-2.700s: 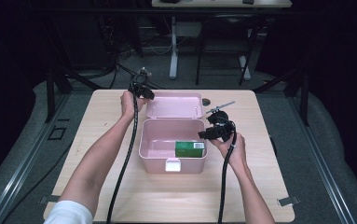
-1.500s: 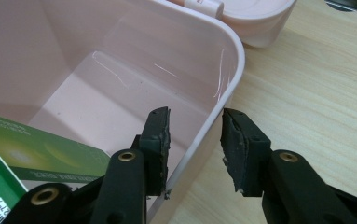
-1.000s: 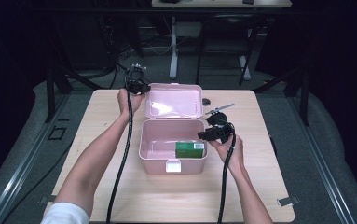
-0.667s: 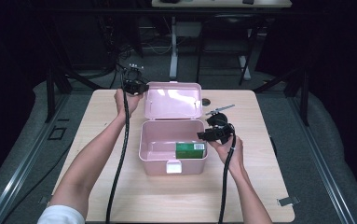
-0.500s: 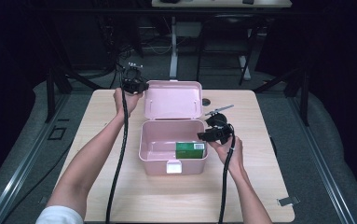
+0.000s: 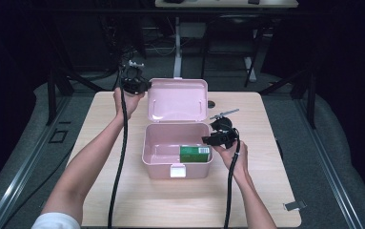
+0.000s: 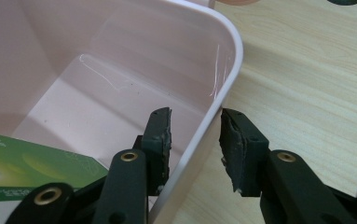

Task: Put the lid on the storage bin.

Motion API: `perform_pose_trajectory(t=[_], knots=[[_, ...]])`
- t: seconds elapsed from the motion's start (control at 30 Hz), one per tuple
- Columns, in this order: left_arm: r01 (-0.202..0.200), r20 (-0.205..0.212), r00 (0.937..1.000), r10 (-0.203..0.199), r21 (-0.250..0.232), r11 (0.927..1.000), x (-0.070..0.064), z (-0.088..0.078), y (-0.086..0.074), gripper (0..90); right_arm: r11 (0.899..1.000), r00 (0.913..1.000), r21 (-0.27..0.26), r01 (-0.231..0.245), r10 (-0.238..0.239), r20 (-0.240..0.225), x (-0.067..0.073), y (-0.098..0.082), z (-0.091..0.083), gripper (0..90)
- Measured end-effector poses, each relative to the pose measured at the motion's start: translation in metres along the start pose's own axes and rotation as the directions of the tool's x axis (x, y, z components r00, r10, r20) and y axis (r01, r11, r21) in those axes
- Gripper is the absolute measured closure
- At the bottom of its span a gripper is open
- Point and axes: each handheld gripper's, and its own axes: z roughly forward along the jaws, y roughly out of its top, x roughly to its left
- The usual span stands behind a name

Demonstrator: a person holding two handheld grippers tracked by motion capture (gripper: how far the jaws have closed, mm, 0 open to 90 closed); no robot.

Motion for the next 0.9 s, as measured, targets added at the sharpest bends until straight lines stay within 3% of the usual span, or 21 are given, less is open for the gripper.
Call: perform_pose_trajectory(t=[0.33,0.43,0.83,0.9], knots=[[-0.035,0.027,0.9990,0.037,-0.061,0.9975,-0.007,-0.024,0.002,84.4,1.000,1.0000,-0.006,-0.005,0.005,0.008,-0.001,-0.001,-0.002,63.3],[-0.076,0.011,0.9970,0.077,-0.082,0.9937,-0.013,-0.032,0.001,84.4,1.000,0.9999,-0.012,-0.007,0.007,0.010,-0.001,-0.002,-0.003,63.2],[-0.048,0.084,0.9947,0.060,-0.138,0.9892,-0.009,-0.055,-0.005,84.6,1.000,0.9999,-0.016,-0.011,0.011,0.012,0.001,-0.002,-0.003,63.8],[-0.060,0.086,0.9937,0.072,-0.143,0.9879,-0.011,-0.058,-0.005,84.6,1.000,0.9998,-0.016,-0.010,0.010,0.015,0.001,-0.002,-0.003,63.8]])
